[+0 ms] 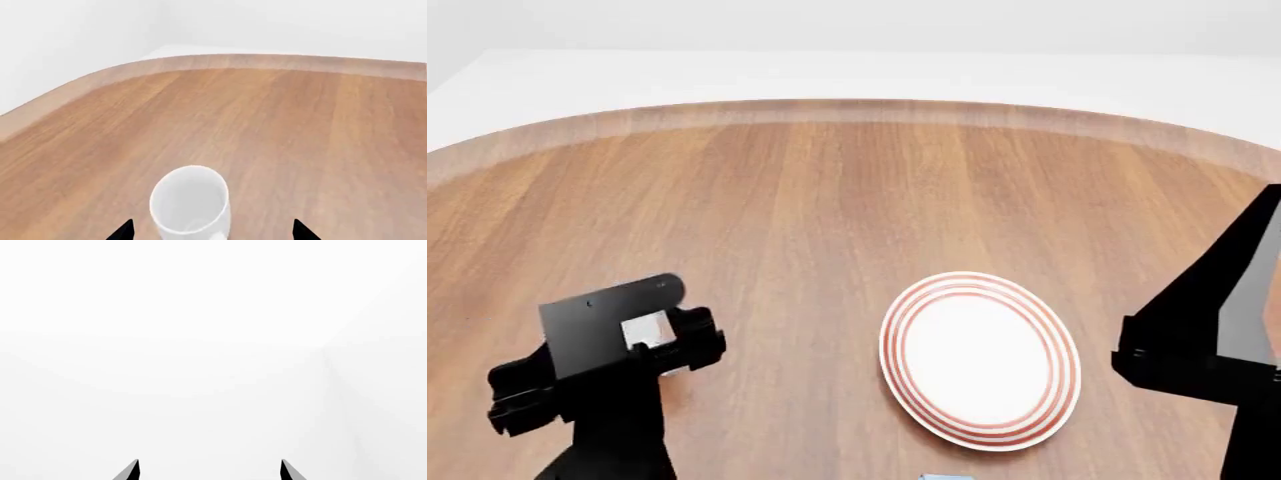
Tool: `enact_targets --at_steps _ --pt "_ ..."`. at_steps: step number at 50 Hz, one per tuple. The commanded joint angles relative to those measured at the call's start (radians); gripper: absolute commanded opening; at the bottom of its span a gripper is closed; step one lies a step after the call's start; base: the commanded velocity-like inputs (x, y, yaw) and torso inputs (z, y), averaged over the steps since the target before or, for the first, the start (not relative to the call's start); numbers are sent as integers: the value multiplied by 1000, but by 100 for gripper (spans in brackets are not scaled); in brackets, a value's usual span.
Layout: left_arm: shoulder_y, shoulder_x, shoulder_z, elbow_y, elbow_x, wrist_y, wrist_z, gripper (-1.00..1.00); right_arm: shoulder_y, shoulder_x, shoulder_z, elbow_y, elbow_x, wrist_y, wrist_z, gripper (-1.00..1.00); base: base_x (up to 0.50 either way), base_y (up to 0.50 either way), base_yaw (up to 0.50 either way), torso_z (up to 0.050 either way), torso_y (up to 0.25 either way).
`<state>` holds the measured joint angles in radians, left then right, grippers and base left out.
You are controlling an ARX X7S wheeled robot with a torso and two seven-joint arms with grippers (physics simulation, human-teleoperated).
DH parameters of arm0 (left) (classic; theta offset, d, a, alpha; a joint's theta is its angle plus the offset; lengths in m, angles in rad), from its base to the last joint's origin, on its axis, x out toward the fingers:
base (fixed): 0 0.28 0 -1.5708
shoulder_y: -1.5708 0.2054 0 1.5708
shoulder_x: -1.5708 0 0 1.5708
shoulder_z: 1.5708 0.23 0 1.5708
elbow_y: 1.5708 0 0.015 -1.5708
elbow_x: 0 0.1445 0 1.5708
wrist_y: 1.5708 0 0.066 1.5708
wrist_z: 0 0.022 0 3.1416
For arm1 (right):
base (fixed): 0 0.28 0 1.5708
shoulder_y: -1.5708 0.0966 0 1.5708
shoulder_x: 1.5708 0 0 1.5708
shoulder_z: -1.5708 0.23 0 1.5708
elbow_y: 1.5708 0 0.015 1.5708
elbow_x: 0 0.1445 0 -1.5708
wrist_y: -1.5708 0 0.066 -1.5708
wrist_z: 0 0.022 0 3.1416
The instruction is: Pick up the white mug and put it on the plate, and put the chocolate pudding to the right of the plate.
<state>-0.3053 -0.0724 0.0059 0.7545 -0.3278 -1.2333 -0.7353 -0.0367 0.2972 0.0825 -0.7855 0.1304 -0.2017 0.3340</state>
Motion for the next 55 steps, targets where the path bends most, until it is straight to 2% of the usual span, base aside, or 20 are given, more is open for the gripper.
enact_targets --at_steps 1,2,10,23,35,45,55 --pt "-96 70 -58 -102 -233 -162 -300 100 -2 -13 18 -2 -16 -3 -18 100 0 0 0 0 0" --pt "-104 71 -69 -132 -273 -166 -372 100 -3 -12 19 -3 -15 -3 -17 100 0 0 0 0 0" --pt "-139 66 -41 -221 -404 -113 -552 100 -6 -8 13 -2 -11 -5 -17 100 0 0 0 0 0" --pt "-207 66 3 -345 -541 14 -705 100 -10 0 6 -1 2 -2 -16 100 0 0 0 0 0" --pt "-228 53 26 -486 -549 202 -708 100 -18 5 -3 8 15 -14 -18 100 0 0 0 0 0" --pt "-255 52 33 -573 -553 274 -742 100 -22 9 -6 -1 15 -10 -14 100 0 0 0 0 0" --pt "-312 39 64 -706 -518 381 -692 100 -22 13 -10 1 17 -9 -10 100 0 0 0 0 0"
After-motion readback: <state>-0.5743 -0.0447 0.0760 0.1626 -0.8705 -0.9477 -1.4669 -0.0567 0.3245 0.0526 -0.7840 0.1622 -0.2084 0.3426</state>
